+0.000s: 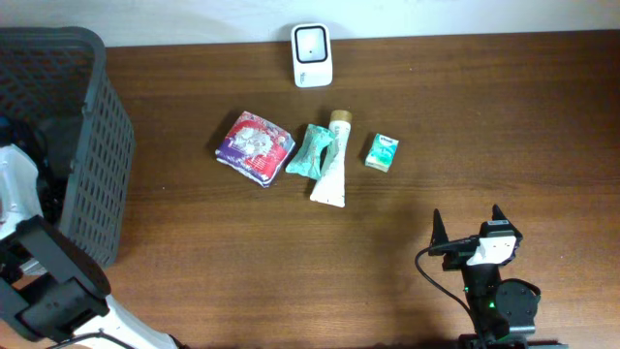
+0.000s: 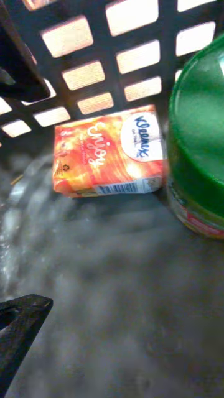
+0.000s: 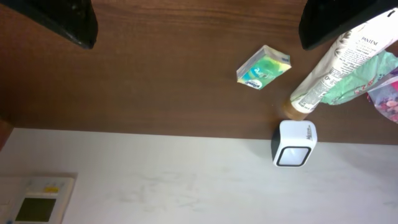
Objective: Scan the item barcode
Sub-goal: 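Reach into the basket and grasp the orange Kleenex tissue pack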
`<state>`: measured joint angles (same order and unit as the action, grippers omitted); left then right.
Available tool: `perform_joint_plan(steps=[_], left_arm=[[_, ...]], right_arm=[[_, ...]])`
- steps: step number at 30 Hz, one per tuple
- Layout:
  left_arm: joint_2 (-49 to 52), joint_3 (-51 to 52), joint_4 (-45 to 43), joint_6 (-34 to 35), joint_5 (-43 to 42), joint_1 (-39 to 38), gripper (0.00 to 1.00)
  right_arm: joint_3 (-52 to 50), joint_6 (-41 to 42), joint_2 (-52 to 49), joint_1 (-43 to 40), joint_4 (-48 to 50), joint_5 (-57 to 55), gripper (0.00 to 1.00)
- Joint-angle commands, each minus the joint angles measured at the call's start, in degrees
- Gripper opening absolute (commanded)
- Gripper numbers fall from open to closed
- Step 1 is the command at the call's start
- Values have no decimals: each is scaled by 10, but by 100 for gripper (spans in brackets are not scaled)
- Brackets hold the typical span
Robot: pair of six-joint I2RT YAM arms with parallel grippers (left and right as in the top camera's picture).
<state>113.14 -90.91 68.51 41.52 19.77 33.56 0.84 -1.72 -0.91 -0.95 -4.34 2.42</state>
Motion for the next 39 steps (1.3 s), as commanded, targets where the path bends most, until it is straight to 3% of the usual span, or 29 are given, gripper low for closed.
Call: perform_joint_plan(steps=[1, 3, 4, 7, 9, 24, 28, 31, 35, 37, 39], left_arm=[[2, 45, -31, 7, 26, 2, 93], [2, 71, -60, 7, 70, 3, 87], [2, 73, -69, 7, 70, 3, 74], [2, 73, -77, 7, 66, 3, 64], [3, 73, -77, 7, 66, 3, 49], [4, 123, -134, 0, 66, 15, 50], [4, 125, -160, -43, 66, 15, 48], [4, 132, -164, -43, 66, 15, 30], [4, 179, -190, -43, 66, 15, 27], [3, 178, -186, -43, 66, 15, 0], [0, 158, -165, -43, 66, 12, 0]], right_arm=[[-5, 0, 4, 6, -1, 1, 99], [-5, 0, 4, 6, -1, 1, 99], [-5, 0, 4, 6, -1, 1, 99], [-5, 0, 4, 6, -1, 1, 99], [-5, 0, 4, 6, -1, 1, 99], [-5, 0, 4, 6, -1, 1, 99], [-5, 0, 4, 6, -1, 1, 99], [-5, 0, 4, 6, -1, 1, 99], [-5, 0, 4, 6, -1, 1, 99], [-5, 0, 4, 6, -1, 1, 99], [-5, 0, 4, 6, -1, 1, 99]])
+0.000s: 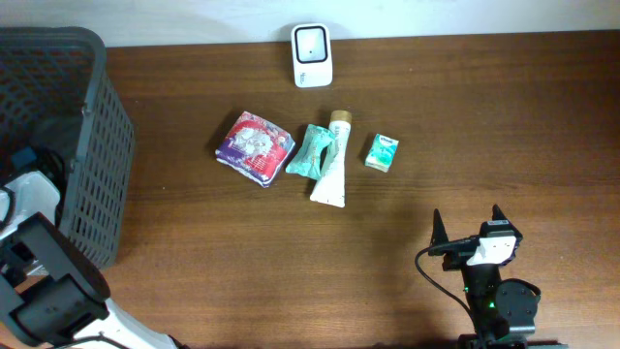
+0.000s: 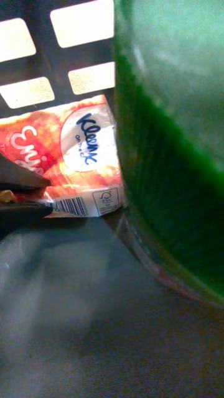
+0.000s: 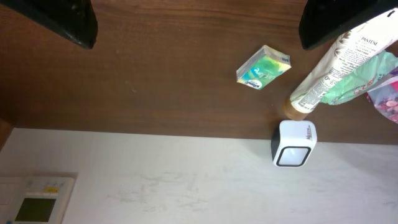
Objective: Scan the item barcode
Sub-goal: 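Reach into the basket and grasp the orange Kleenex tissue pack, then place the orange Kleenex pack below the green Kleenex pack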
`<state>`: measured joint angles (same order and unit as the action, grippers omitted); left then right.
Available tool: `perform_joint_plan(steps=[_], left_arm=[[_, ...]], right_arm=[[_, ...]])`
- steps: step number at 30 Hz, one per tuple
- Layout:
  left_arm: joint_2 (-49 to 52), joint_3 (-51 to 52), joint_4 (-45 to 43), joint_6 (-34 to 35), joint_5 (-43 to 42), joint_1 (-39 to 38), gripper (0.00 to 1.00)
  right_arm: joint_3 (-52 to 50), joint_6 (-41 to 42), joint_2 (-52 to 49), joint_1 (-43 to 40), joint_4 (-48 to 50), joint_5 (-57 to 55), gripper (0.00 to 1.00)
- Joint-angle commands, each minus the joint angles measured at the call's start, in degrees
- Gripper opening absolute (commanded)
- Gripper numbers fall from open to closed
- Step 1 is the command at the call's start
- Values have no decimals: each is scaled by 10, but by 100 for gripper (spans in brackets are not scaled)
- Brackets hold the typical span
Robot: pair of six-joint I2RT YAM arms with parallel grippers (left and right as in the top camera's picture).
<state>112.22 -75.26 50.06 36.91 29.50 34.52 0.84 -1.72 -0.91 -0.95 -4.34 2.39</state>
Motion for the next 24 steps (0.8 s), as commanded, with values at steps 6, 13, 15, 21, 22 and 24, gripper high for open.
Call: perform_joint_plan(steps=[6, 13, 15, 21, 22, 24], left_arm=[[-81, -142, 101, 3, -77, -34, 0], [-248, -211, 75, -13, -163, -130, 0], [-278, -211, 52, -75, -167, -194, 0], [-293, -211, -65, -236, -87, -424, 0], [-293, -210, -70, -236, -50, -449, 0], [-293, -210, -70, -247, -28, -495, 0]], right_arm=[[-5, 0, 4, 6, -1, 1, 99], [-5, 0, 4, 6, -1, 1, 99], [-5, 0, 4, 6, -1, 1, 99], [-5, 0, 4, 6, -1, 1, 99], [-5, 0, 4, 6, -1, 1, 99], [-5, 0, 4, 6, -1, 1, 99]])
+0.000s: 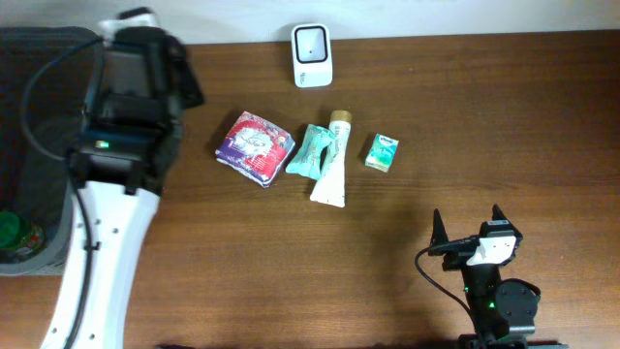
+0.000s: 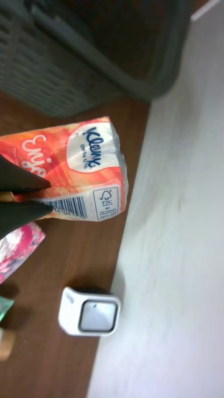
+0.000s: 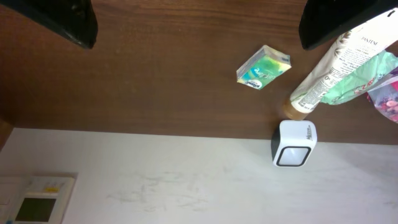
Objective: Scan the item barcode
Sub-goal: 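Place the orange Kleenex pack below the green Kleenex pack, then move the left gripper back into the basket toward the green-capped bottle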
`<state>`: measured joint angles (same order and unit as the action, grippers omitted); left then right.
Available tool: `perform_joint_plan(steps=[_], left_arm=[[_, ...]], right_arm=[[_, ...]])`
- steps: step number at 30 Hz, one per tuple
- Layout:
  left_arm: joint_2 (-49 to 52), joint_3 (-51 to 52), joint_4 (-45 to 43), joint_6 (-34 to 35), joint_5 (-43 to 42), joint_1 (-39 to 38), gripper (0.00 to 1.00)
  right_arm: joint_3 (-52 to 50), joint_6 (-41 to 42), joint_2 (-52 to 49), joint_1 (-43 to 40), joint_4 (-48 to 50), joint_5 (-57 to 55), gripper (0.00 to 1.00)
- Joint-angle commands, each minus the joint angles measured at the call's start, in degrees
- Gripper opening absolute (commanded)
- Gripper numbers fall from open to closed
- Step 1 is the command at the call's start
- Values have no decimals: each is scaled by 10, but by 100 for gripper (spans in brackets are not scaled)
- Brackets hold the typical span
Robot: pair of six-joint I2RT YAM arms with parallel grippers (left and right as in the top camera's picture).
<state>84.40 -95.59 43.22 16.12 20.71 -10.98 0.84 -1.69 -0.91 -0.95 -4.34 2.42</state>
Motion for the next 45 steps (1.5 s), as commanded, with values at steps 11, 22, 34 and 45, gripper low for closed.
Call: perform_joint_plan(steps=[11, 22, 34, 45], left_arm=[[162, 21, -8, -55, -111, -275, 0], [349, 21, -64, 37, -141, -365, 3], [275, -133, 95, 40, -44, -344, 64], [34, -173, 328, 40, 0, -127, 99]], right_arm=[[-5, 0, 4, 6, -1, 1, 99], [-5, 0, 4, 6, -1, 1, 99], [-5, 0, 4, 6, -1, 1, 99], [-5, 0, 4, 6, -1, 1, 99]])
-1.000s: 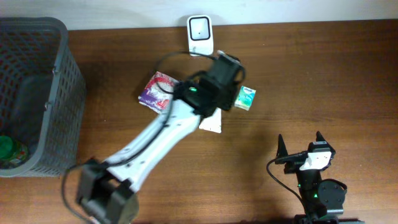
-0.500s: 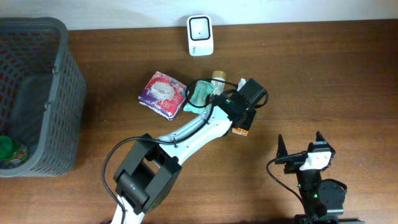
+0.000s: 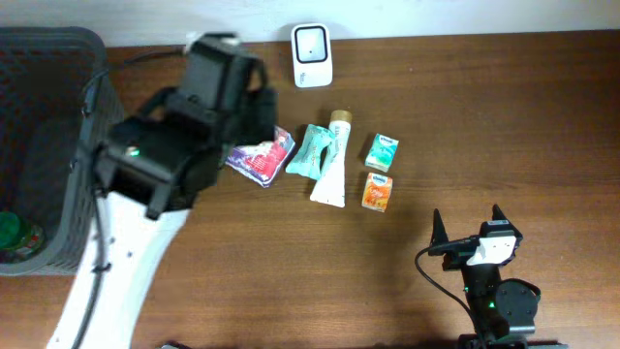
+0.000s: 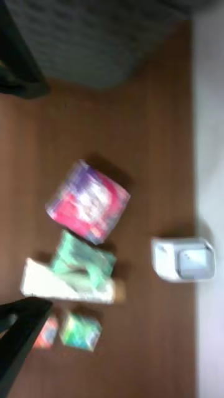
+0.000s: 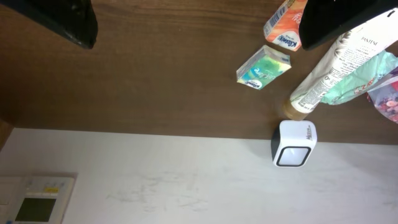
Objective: Scan the item barcode
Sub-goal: 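Move the left gripper back into the basket toward the green-capped bottle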
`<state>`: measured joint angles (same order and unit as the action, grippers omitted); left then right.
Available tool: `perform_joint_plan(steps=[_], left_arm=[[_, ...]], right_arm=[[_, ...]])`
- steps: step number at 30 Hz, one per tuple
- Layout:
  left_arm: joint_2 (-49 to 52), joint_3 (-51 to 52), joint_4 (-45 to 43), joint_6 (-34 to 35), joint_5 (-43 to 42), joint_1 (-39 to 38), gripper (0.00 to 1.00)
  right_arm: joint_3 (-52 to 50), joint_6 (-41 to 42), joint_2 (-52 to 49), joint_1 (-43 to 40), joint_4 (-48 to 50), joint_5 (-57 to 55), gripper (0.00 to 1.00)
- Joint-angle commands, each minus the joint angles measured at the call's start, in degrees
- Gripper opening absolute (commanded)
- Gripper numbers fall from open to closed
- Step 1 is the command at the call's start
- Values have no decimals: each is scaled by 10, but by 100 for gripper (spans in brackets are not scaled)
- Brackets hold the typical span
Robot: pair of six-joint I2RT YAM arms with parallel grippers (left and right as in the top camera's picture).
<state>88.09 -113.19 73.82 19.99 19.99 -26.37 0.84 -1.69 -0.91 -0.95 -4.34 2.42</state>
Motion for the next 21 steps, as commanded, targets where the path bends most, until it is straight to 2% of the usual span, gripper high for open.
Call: perform_joint_plan(steps=[1, 4, 6, 8, 10, 11, 14, 16, 18, 21], left_arm=[[-2, 3, 38, 1, 22, 38, 99], [-2, 2, 31, 3, 23, 90, 99], [-2, 0, 29, 44, 9, 160, 99], [-2, -2, 23, 45, -52, 233, 99], [-7, -2, 26, 44, -169, 324, 99], [-11, -2, 26, 40, -175, 334, 99], [-31, -2, -4, -34, -167, 325, 99], [-51, -2, -30, -33, -119, 325, 99], [-66, -2, -41, 8, -39, 337, 99], [-65, -2, -35, 50, -5, 401, 99]], right_arm=[[-5, 0, 4, 6, -1, 1, 99], [-5, 0, 4, 6, -1, 1, 99], [-5, 0, 4, 6, -1, 1, 99], [-5, 0, 4, 6, -1, 1, 99], [-5, 0, 4, 6, -1, 1, 99], [-5, 0, 4, 6, -1, 1, 99], [-5, 0, 4, 6, -1, 1, 99], [-5, 0, 4, 6, -1, 1, 99], [-5, 0, 4, 6, -1, 1, 99], [-5, 0, 4, 6, -1, 1, 99]])
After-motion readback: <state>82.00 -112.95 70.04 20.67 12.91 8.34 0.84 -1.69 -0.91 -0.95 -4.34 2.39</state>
